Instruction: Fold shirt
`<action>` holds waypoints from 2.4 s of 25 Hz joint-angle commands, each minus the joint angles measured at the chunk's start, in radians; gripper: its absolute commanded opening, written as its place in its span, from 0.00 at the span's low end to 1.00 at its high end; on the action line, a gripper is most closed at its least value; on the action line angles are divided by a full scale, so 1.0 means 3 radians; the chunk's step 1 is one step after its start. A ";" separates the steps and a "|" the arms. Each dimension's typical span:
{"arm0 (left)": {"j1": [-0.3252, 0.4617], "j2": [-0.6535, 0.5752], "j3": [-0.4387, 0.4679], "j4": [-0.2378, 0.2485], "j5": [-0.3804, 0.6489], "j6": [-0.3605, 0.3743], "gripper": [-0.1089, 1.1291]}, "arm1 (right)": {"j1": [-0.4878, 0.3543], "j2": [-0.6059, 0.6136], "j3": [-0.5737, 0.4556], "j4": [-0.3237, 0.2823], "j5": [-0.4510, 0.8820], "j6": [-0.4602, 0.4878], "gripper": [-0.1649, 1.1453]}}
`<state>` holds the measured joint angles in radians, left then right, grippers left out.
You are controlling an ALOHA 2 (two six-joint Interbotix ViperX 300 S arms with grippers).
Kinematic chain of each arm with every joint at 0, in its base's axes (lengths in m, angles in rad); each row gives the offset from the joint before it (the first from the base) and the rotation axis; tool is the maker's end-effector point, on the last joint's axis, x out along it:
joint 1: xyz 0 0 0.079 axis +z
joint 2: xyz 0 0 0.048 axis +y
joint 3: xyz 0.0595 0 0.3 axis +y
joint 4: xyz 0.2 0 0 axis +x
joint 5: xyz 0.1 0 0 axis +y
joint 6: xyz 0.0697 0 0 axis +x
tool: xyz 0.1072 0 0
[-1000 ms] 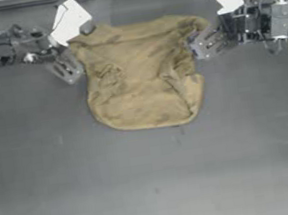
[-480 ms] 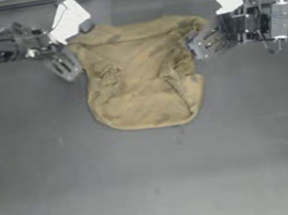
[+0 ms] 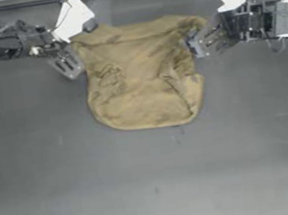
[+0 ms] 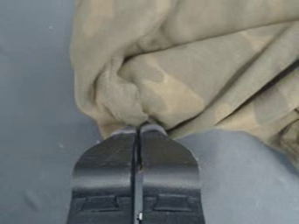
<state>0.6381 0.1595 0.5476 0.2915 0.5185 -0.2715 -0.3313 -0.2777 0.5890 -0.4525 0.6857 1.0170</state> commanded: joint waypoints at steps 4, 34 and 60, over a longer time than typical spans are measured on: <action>-0.0102 -0.0256 -0.0256 0.0041 0.0169 0.0020 0.12 | 0.0005 -0.0051 -0.0041 -0.0010 -0.0041 0.0000 0.88; -0.0440 0.0205 -0.1125 -0.0511 0.0026 0.0337 0.45 | 0.0005 -0.0026 -0.0005 0.0000 -0.0061 0.0005 0.88; -0.0532 -0.0496 -0.0951 -0.0537 -0.0041 0.0470 0.91 | -0.0465 0.0189 0.0066 0.0066 0.0184 -0.0430 0.88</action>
<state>0.4847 0.0890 0.2654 0.1289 0.5077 -0.1335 -0.4648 -0.2194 0.6351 -0.4403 0.7394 0.9035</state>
